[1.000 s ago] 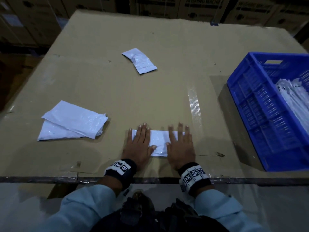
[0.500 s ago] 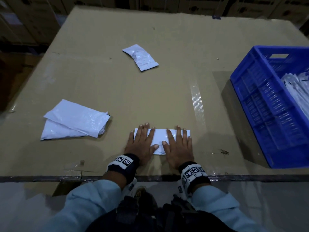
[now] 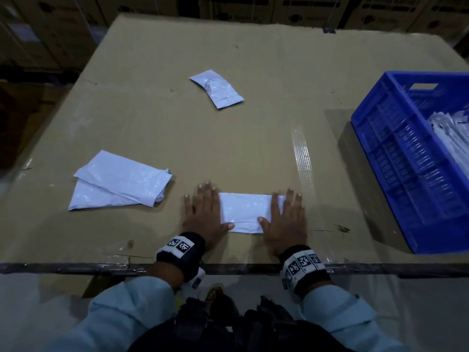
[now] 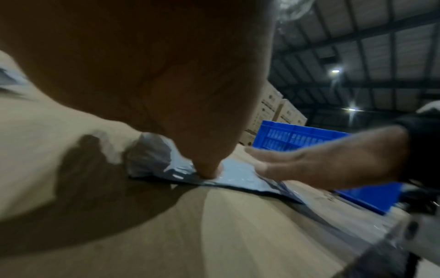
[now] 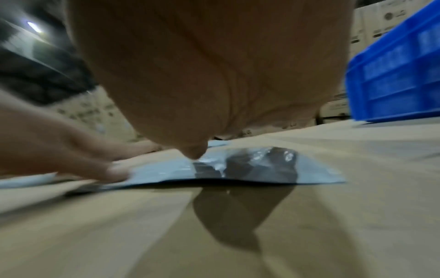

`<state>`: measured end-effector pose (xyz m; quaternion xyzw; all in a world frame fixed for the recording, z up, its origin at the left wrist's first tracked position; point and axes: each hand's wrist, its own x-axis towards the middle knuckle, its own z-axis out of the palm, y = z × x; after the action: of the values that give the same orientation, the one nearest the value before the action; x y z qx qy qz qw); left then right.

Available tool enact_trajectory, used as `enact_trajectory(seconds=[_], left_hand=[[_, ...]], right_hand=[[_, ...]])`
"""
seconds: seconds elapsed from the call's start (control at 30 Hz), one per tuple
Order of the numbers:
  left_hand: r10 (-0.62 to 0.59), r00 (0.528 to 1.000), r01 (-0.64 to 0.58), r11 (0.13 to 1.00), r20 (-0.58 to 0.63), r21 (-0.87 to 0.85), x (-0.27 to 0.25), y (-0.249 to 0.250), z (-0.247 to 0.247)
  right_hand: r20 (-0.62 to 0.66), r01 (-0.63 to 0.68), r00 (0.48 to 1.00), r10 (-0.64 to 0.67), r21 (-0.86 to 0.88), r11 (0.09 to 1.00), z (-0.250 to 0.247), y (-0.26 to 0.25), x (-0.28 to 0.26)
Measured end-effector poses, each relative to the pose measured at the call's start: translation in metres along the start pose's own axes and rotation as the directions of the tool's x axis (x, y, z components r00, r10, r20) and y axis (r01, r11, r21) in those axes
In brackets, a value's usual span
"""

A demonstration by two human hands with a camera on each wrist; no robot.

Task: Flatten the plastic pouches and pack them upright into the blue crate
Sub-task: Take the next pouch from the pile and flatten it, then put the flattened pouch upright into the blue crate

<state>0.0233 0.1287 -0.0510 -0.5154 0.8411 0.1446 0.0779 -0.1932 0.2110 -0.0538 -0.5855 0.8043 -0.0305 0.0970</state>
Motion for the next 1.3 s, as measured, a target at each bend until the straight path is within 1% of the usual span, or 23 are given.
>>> enact_trajectory(seconds=[0.03, 0.07, 0.1, 0.13, 0.17, 0.2, 0.27, 0.37, 0.4, 0.47, 0.57, 0.67, 0.73, 0.83, 0.9, 0.97, 1.03, 1.1, 1.17, 1.23, 1.3], left_hand=[[0.089, 0.994, -0.091, 0.996, -0.067, -0.025, 0.002, 0.006, -0.002], [0.175, 0.978, -0.181, 0.982, -0.115, -0.051, 0.005, 0.012, -0.001], [0.237, 0.967, -0.244, 0.967, -0.091, -0.077, 0.007, 0.019, -0.001], [0.266, 0.963, -0.268, 0.960, -0.028, -0.079, 0.008, 0.022, 0.001], [0.267, 0.963, -0.263, 0.962, 0.042, -0.077, 0.007, 0.023, 0.003], [0.269, 0.962, -0.266, 0.962, 0.042, -0.069, 0.008, 0.021, 0.009], [0.274, 0.962, -0.274, 0.962, -0.004, -0.012, 0.007, 0.014, 0.018], [0.251, 0.968, -0.251, 0.968, 0.029, 0.013, 0.007, 0.007, 0.020], [0.241, 0.970, -0.241, 0.970, 0.018, 0.026, 0.008, 0.007, 0.019], [0.192, 0.981, -0.194, 0.979, 0.036, 0.063, 0.007, 0.008, 0.015], [0.118, 0.992, -0.122, 0.989, 0.055, 0.089, 0.006, 0.005, 0.014], [0.065, 0.996, -0.070, 0.994, 0.062, 0.084, 0.008, 0.002, 0.014], [0.061, 0.997, -0.066, 0.991, 0.050, 0.118, 0.006, -0.002, 0.010], [0.089, 0.996, -0.087, 0.980, -0.001, 0.181, 0.004, -0.004, -0.006], [0.082, 0.997, -0.078, 0.976, -0.012, 0.206, 0.007, 0.001, -0.022], [0.059, 0.998, -0.056, 0.990, -0.016, 0.130, 0.013, 0.007, -0.038], [0.055, 0.998, -0.055, 0.998, 0.024, 0.026, 0.019, 0.010, -0.051], [0.083, 0.995, -0.075, 0.987, 0.052, -0.143, 0.024, 0.013, -0.066], [0.131, 0.991, -0.122, 0.938, 0.004, -0.324, 0.024, 0.021, -0.082], [0.165, 0.984, -0.179, 0.897, -0.069, -0.403, 0.020, 0.031, -0.099], [0.205, 0.971, -0.239, 0.866, -0.123, -0.439, 0.015, 0.045, -0.115]], right_hand=[[-0.022, 0.093, 0.995, -0.093, -0.002, 0.996, 0.001, -0.008, -0.002], [-0.030, 0.174, 0.984, -0.174, -0.001, 0.985, 0.005, -0.015, -0.005], [-0.019, 0.219, 0.976, -0.219, 0.019, 0.975, 0.010, -0.022, -0.009], [-0.010, 0.230, 0.973, -0.230, 0.041, 0.972, 0.014, -0.027, -0.013], [-0.003, 0.223, 0.975, -0.223, 0.054, 0.973, 0.018, -0.029, -0.017], [-0.012, 0.220, 0.976, -0.219, 0.049, 0.974, 0.022, -0.027, -0.018], [-0.033, 0.221, 0.975, -0.220, 0.028, 0.975, 0.023, -0.022, -0.018], [-0.044, 0.222, 0.974, -0.221, 0.037, 0.974, 0.024, -0.019, -0.016], [-0.045, 0.215, 0.976, -0.213, 0.043, 0.976, 0.025, -0.018, -0.015], [-0.029, 0.179, 0.984, -0.177, 0.069, 0.981, 0.026, -0.017, -0.013], [0.024, 0.079, 0.996, -0.081, 0.070, 0.994, 0.023, -0.010, -0.013], [0.053, -0.040, 0.998, 0.035, 0.093, 0.995, 0.017, 0.011, -0.009], [0.099, -0.110, 0.990, 0.101, 0.092, 0.990, 0.010, 0.027, -0.007], [0.162, -0.111, 0.982, 0.101, 0.054, 0.992, 0.001, 0.037, -0.007], [0.143, -0.084, 0.987, 0.077, 0.045, 0.995, -0.004, 0.035, -0.005], [0.099, -0.059, 0.994, 0.051, 0.083, 0.995, -0.014, 0.028, -0.004], [0.068, -0.039, 0.997, 0.028, 0.165, 0.986, -0.027, 0.020, -0.004], [0.016, 0.007, 1.000, -0.011, 0.205, 0.979, -0.040, 0.013, -0.005], [-0.030, 0.080, 0.997, -0.076, 0.176, 0.981, -0.053, 0.013, -0.007], [-0.058, 0.138, 0.990, -0.131, 0.141, 0.980, -0.069, 0.020, -0.007], [-0.088, 0.171, 0.983, -0.161, 0.123, 0.978, -0.089, 0.030, -0.009]])
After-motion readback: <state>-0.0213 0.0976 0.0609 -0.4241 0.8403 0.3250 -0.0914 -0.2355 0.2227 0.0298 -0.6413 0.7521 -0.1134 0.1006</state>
